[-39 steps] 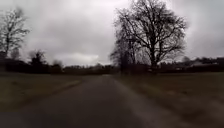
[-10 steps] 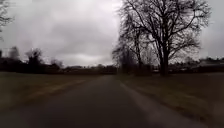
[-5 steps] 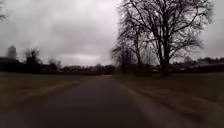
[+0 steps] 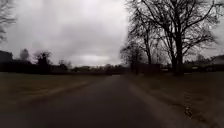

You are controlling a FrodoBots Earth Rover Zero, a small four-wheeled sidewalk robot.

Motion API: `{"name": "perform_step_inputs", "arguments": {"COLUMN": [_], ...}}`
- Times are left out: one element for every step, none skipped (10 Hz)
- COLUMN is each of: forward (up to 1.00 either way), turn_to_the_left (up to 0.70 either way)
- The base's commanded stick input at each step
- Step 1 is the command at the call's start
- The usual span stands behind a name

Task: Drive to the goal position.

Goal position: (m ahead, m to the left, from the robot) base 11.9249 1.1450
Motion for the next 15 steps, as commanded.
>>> {"name": "perform_step_inputs", "arguments": {"forward": [1.00, 1.00, 1.00, 1.00, 1.00, 1.00, 1.00, 1.00, 1.00, 1.00, 1.00, 1.00, 1.00, 1.00, 1.00], "turn_to_the_left": [0.00, 0.00, 0.00, 0.00, 0.00, 0.00, 0.00, 0.00, 0.00, 0.00, 0.00, 0.00, 0.00, 0.00, 0.00]}}
